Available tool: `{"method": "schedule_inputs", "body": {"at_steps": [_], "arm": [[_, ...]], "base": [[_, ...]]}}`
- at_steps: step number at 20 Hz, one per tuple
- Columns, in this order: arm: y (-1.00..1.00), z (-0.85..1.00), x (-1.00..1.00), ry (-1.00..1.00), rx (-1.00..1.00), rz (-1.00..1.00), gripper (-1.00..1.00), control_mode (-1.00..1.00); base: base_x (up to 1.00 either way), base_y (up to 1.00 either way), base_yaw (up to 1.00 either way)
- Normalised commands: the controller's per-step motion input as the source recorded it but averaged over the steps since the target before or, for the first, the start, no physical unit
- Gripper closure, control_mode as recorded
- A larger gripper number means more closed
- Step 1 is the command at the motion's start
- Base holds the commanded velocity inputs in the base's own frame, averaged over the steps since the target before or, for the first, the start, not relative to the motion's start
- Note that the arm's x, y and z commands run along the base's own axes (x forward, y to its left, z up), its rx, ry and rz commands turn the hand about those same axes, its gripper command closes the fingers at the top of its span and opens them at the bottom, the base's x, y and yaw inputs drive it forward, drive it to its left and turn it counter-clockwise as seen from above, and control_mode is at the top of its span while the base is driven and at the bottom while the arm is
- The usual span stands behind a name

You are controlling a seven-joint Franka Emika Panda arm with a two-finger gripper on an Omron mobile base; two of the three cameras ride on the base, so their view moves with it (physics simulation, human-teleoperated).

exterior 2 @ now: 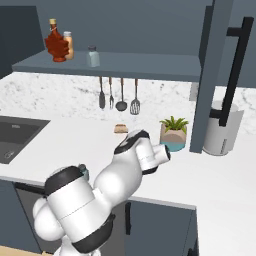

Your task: Put the shaker and condiment bottle from the counter next to their counterparts in the cabinet.

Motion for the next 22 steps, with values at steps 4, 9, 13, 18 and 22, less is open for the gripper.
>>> {"method": "schedule_inputs", "body": {"at_steps": [4, 9, 13, 18, 22], "arm": [[0.15, -0.15, -0.05, 0.03, 0.02, 0.0, -1.0, -1.0], [0.05, 0.11, 0.0, 0.06, 0.0, 0.0, -1.0, -1.0], [0.27, 0.04, -0.05, 0.2, -0.12, 0.0, -1.0, -1.0], [0.13, 0.0, -0.13, 0.11, -0.1, 0.01, -1.0, -1.0], [-0.01, 0.05, -0.22, 0.0, 0.1, 0.0, -1.0, -1.0]], "base": [[0.0, 0.0, 0.0], [0.0, 0.0, 0.0], [0.0, 0.0, 0.0], [0.0, 0.0, 0.0], [0.0, 0.0, 0.0]]}}
